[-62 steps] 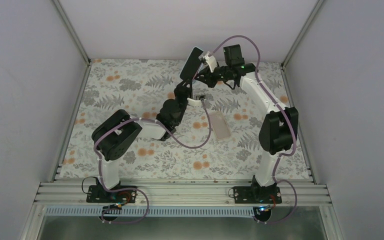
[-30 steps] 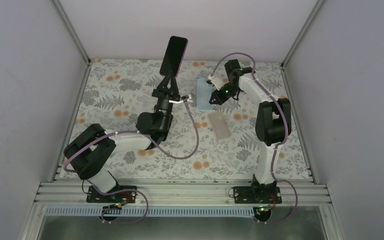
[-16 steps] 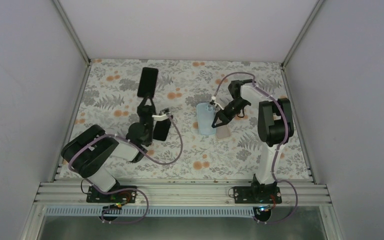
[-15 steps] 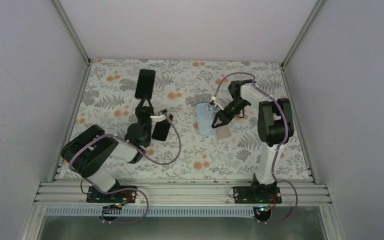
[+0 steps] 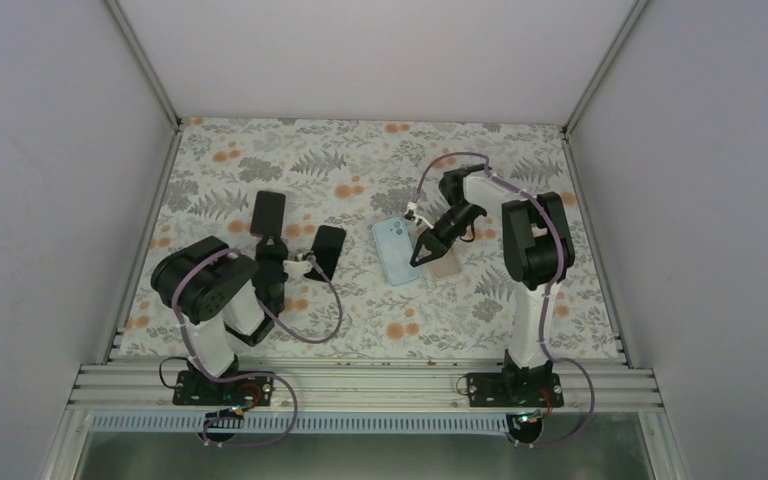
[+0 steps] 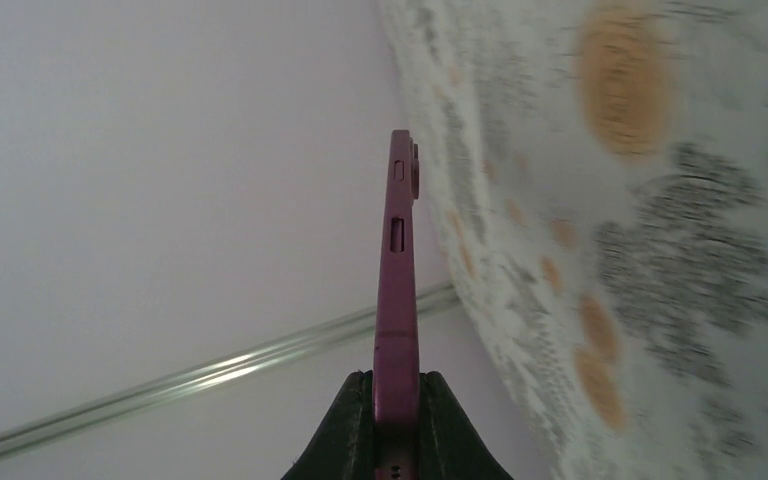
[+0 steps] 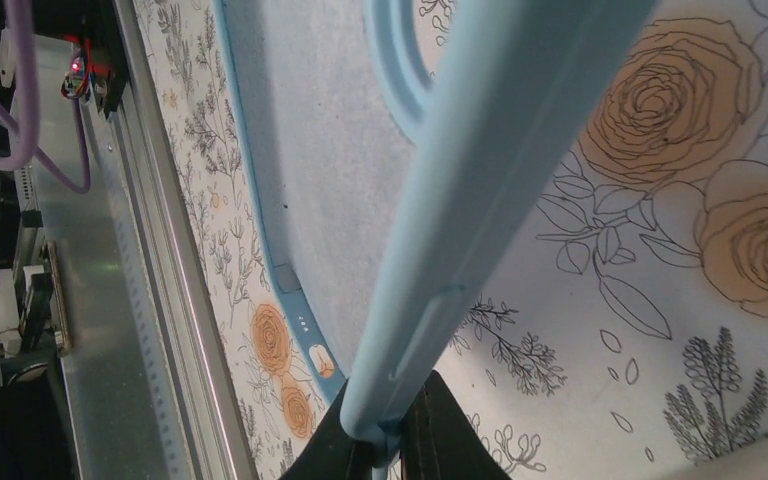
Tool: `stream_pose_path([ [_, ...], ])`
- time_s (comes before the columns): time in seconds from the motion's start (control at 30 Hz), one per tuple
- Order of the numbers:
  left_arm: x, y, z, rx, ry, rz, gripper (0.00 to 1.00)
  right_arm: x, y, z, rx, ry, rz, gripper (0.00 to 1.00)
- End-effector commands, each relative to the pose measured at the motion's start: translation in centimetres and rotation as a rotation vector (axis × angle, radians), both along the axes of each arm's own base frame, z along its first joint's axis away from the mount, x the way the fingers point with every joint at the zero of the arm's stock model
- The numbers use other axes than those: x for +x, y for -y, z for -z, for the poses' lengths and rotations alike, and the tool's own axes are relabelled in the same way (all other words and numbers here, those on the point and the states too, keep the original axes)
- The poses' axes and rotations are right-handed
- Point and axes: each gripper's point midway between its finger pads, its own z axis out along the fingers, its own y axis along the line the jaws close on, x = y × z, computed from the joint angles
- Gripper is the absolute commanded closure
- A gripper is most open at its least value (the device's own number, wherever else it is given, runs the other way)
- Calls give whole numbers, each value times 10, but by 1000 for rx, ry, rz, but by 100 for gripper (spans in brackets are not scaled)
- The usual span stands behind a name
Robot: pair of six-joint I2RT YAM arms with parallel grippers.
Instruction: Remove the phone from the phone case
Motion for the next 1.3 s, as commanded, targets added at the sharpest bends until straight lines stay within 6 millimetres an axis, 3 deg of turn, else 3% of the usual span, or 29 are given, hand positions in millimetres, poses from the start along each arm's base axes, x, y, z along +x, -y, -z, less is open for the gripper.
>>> stream_pose_path([
  [0.0, -5, -11, -42, -196, 207, -28, 98, 0, -12, 3, 35, -23, 1, 96],
  [0.2, -12, -14, -24, -194, 150, -25, 97, -1, -14, 15, 18, -47, 9, 96],
  [0.3, -18, -16, -18, -199, 125, -14, 80, 1, -13, 22, -3, -50, 19, 96],
  [0.4, -23, -16, -14, -197, 107, -6, 72, 9, -11, 30, -36, -26, 40, 92],
  [0.5, -28, -17, -10, -189, 89, 3, 53, 15, -11, 30, -48, -8, 53, 86],
  [0.6, -32, -19, -6, -177, 71, 6, 23, 18, -10, 30, -62, 5, 58, 78],
  [0.7, -37, -17, -4, -181, 59, 25, 10, 20, -9, 29, -68, 14, 55, 73],
  [0.77, -40, -13, -1, -175, 44, 50, 0, 21, -8, 29, -76, 25, 58, 65],
  [1.0, -54, -4, 3, -160, 13, 111, 0, 33, -6, 20, -92, 85, 73, 50],
  [1.27, -69, 32, -14, -196, 58, 240, 0, 47, -4, -14, -75, 180, 75, 15],
])
